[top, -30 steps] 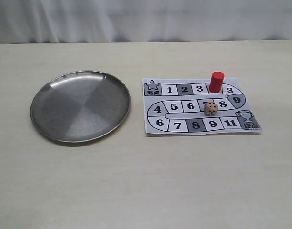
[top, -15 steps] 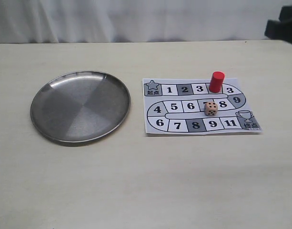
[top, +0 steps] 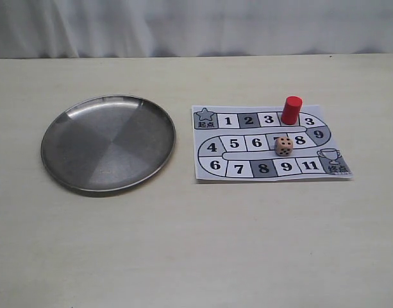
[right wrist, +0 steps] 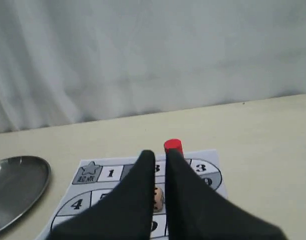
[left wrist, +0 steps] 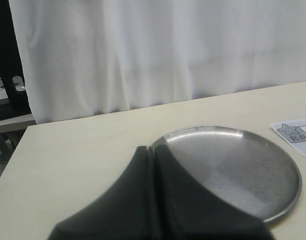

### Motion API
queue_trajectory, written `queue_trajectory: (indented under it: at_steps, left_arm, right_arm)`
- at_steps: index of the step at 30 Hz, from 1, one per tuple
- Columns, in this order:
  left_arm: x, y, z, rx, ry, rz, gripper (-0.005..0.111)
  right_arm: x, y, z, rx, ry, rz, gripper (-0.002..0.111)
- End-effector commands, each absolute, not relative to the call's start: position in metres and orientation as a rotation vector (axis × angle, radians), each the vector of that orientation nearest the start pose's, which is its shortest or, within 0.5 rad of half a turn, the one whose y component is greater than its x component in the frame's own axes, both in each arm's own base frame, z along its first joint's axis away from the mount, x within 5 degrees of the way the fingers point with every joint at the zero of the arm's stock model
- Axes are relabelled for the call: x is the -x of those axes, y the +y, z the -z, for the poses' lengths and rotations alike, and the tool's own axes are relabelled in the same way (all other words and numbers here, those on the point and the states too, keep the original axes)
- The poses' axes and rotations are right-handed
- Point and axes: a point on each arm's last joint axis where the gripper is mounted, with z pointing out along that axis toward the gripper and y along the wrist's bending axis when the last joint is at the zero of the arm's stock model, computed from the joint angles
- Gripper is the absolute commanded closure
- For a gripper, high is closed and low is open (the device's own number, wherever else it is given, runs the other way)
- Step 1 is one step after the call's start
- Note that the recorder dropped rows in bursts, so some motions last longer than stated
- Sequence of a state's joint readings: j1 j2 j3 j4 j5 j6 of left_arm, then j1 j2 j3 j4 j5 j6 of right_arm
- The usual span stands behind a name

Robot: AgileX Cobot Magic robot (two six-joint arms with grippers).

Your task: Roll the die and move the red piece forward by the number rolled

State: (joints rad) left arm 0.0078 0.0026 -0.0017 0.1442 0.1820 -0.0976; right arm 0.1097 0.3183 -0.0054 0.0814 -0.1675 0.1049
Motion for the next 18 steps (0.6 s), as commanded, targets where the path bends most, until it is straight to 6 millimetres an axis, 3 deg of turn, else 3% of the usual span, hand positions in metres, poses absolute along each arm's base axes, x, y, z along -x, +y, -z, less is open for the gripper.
queue_trajectory:
  at_steps: [1, 5, 18]
  left_arm:
    - [-0.056, 0.002, -0.198, -0.018, 1.655, -0.053, 0.107]
    - [-0.056, 0.002, -0.198, -0.018, 1.655, -0.053, 0.107]
    - [-0.056, 0.002, -0.198, -0.018, 1.655, -0.053, 0.107]
  right_arm:
    - [-0.070, 0.007, -0.208, -0.051, 1.594, -0.208, 0.101]
    - [-0.057, 0.007, -0.200, 0.003, 1.636, -0.178, 0.101]
    - [-0.056, 0.007, -0.198, -0.008, 1.658, -0.194, 0.101]
